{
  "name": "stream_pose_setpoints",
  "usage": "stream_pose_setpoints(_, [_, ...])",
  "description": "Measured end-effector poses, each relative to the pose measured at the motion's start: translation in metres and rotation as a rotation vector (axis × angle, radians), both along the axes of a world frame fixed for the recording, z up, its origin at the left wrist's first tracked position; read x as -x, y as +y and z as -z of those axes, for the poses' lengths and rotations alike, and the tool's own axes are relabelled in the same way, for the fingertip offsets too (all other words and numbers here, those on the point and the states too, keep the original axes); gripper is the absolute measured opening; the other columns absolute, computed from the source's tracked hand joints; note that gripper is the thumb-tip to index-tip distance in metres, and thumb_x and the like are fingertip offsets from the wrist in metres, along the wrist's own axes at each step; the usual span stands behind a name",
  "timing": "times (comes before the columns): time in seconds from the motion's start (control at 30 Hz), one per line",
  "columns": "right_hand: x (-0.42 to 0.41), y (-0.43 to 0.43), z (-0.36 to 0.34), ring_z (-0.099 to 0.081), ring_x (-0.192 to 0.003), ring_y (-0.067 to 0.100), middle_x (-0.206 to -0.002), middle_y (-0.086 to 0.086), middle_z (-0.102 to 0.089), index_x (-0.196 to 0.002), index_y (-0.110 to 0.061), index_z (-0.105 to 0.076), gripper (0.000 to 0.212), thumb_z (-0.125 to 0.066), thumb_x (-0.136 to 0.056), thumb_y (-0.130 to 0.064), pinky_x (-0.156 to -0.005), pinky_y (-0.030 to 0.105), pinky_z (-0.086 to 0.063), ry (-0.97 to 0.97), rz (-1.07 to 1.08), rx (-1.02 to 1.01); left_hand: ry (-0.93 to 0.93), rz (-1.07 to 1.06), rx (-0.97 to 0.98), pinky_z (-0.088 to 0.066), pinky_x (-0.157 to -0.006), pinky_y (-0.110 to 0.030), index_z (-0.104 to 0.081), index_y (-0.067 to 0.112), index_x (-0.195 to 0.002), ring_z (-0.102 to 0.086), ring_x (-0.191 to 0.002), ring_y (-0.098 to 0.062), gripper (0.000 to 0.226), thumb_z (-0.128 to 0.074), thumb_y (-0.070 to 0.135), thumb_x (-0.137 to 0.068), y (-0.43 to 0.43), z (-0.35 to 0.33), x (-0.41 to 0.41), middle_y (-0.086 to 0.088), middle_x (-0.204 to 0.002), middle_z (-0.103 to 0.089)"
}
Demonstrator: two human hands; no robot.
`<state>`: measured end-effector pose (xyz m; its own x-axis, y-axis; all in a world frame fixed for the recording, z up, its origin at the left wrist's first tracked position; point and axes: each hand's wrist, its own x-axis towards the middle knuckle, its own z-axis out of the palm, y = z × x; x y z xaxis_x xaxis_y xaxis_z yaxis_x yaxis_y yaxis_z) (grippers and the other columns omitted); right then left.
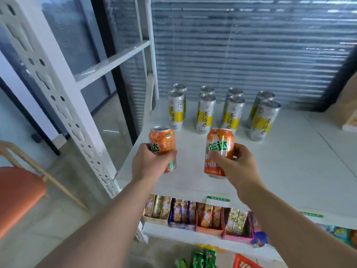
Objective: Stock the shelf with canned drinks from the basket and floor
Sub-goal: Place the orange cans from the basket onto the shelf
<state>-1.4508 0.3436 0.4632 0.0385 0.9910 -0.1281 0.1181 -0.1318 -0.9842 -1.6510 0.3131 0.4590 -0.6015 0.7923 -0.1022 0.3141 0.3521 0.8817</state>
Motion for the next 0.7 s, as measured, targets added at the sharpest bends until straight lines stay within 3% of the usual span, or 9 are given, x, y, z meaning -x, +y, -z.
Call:
stream_pose_setpoints(0.07, [0.004,0.011,0.006,-0.069,-0.086,0.014,-0.101,0.001,-0.068,-0.119,-0.017,-0.057,0.048,-0.080,-0.078,-0.024,-0.058,0.020,-0.052,-0.006,-0.022,-0.014,0.009,-0.019,-0.017,-0.053,-0.078,-0.033,-0.063,0.023,-0.094,-0.066,-0.083,-0.016,0.049,-0.079,0.049,-0.056,0.012,0.009,0.005,0.005,-0.086,-0.068])
stream_pose_setpoints(0.27, [0.017,0.029,0.033,-0.069,-0.090,0.017,-0.099,-0.001,-0.069,-0.118,-0.021,-0.058,0.053,-0.083,-0.072,-0.025,-0.077,0.037,-0.059,-0.023,0.007,-0.047,0.013,-0.086,-0.173,-0.041,-0.073,-0.026,-0.055,0.018,-0.108,-0.060,-0.086,-0.016,0.060,-0.085,0.038,-0.061,0.042,0.031,0.009,0.007,-0.094,-0.063])
stream_pose_setpoints(0.47, [0.029,0.046,0.048,-0.068,-0.087,0.012,-0.096,-0.006,-0.069,-0.118,-0.022,-0.058,0.056,-0.085,-0.069,-0.024,-0.082,0.044,-0.060,-0.026,0.088,-0.111,0.066,-0.004,-0.223,-0.038,-0.073,-0.023,-0.052,0.020,-0.107,-0.057,-0.084,-0.013,0.061,-0.087,0.037,-0.059,0.073,0.041,0.008,0.008,-0.095,-0.061])
stream_pose_setpoints(0.7, [0.034,0.053,0.054,-0.061,-0.091,-0.002,-0.103,-0.011,-0.066,-0.119,-0.023,-0.055,0.061,-0.088,-0.067,-0.022,-0.083,0.030,-0.054,-0.030,0.141,-0.193,0.039,-0.012,-0.246,-0.036,-0.069,-0.024,-0.047,0.019,-0.099,-0.053,-0.081,-0.017,0.061,-0.089,0.034,-0.057,0.108,0.049,0.005,0.005,-0.093,-0.058])
